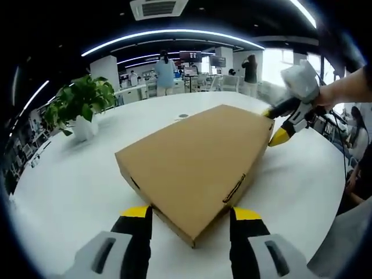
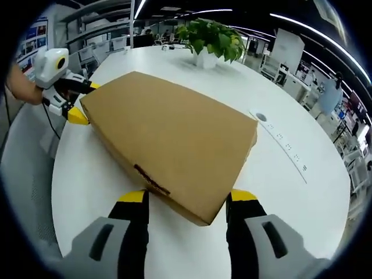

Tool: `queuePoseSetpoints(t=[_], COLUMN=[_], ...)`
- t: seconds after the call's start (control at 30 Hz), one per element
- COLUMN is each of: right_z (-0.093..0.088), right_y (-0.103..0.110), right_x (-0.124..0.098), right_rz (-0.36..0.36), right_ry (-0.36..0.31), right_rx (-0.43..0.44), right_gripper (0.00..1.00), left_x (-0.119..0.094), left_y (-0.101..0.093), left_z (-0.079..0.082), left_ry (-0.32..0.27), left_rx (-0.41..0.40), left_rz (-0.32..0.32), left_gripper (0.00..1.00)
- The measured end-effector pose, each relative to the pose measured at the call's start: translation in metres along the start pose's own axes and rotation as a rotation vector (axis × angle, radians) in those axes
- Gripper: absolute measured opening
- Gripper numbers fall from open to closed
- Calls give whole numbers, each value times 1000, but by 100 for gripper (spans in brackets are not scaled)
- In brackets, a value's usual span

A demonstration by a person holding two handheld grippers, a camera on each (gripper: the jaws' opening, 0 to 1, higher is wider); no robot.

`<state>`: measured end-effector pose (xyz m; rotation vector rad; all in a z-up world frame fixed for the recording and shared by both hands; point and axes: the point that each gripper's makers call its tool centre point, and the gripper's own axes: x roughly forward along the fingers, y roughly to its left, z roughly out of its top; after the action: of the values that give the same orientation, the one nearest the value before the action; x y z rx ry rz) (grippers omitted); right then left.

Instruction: Operate the shoe box by opening the lid, removing the specified soft item, and placing it in the target area until the item is outside and the box remains undamaged.

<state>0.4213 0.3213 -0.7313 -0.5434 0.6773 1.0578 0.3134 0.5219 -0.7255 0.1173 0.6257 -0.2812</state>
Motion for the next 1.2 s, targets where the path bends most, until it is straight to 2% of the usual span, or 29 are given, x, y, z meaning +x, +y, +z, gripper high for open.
queuePoseSetpoints(t=[0.43,0.9,1.2], right_z=[3,6,9], right_y=[16,35,52], right_x=[-2,-2,-4], right_rz=[-14,-43,-64], right_ry=[-25,-27,-55], right_rx=[101,152,230], right_gripper=[51,51,52], left_x=[-4,-11,-17], left_y=[8,20,29], left_z=[-3,-10,-15], left_ry=[33,52,78], left_rx=[27,56,82], left_rz=[-46,-87,-123], left_gripper=[52,52,51])
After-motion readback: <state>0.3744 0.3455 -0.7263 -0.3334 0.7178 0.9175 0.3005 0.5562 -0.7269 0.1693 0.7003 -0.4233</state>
